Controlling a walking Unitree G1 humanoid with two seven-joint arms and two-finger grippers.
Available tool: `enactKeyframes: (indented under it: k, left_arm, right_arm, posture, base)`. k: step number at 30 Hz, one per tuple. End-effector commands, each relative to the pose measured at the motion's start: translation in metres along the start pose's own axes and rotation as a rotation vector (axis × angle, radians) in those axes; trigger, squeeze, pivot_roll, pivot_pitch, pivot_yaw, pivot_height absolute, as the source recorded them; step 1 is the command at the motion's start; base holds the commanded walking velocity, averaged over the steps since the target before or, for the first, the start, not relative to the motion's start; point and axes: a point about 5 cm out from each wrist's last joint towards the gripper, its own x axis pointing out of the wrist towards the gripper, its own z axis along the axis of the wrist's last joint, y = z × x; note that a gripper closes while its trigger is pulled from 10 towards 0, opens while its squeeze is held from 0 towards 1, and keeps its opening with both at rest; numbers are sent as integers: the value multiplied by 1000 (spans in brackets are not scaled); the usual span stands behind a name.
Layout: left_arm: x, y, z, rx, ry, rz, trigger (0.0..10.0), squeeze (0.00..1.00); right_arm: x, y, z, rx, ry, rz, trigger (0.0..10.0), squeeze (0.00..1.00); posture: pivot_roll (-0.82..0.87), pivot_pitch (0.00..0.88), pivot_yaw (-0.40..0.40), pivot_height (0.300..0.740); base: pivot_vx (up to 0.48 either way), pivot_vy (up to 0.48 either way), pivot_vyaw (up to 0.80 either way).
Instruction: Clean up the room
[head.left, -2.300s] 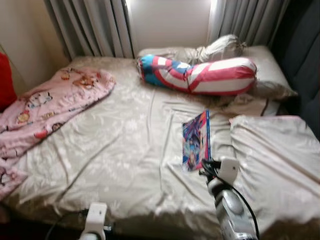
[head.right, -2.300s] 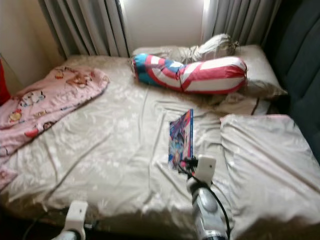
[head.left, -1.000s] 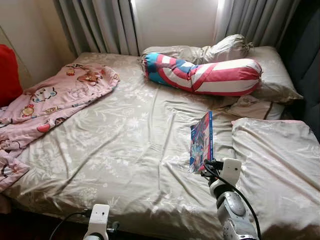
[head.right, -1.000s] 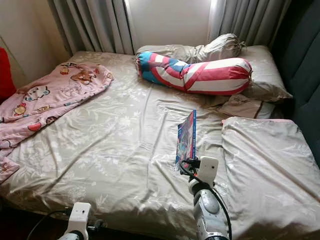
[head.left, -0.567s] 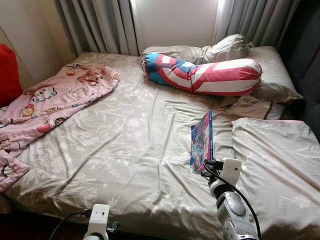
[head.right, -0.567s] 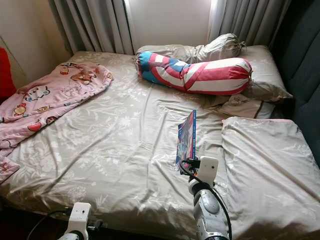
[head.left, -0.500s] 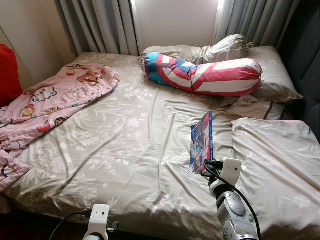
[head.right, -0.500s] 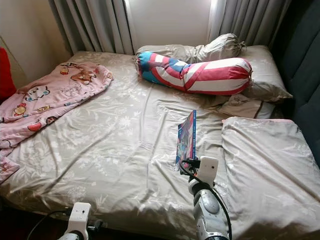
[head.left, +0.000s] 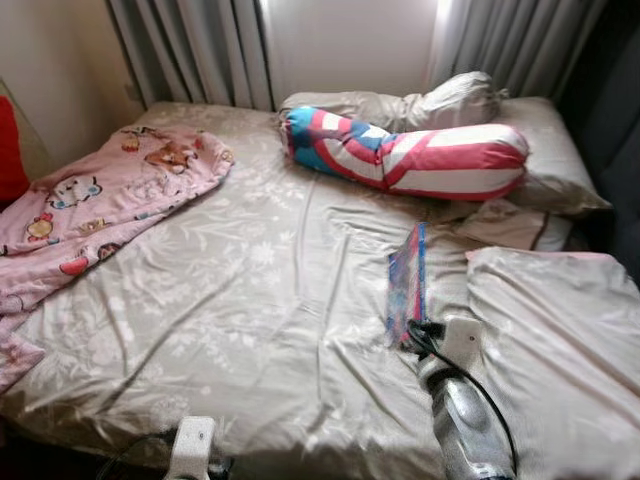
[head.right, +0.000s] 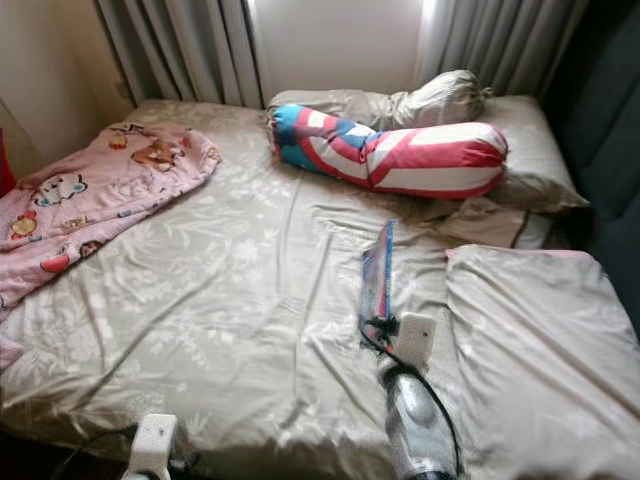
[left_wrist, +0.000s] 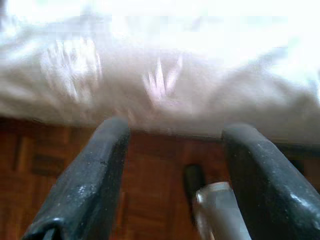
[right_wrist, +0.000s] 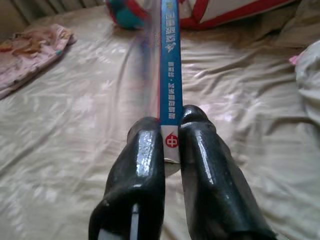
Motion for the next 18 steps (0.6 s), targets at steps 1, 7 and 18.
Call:
enactKeyframes:
  k: [1, 7, 18]
  left_arm:
    - [1, -9, -1, -1, 10, -28, 10000, 0]
    - [1, -10, 0, 3, 4, -33, 10000, 0]
    - [4, -6, 17, -57, -71, -20, 10000, 0]
  right_arm:
    - [0, -12, 9, -5, -45, -39, 10000, 0]
    - [1, -10, 6, -2, -30, -30, 10000, 0]
    - [0, -10, 7, 2, -47, -30, 10000, 0]
  posture:
    - [-17, 29, 2, 740]
    - [-16, 33, 3, 740]
    - [-20, 35, 6, 740]
  base:
    - [379, 0, 0]
    - [63, 0, -541]
    - [0, 0, -51]
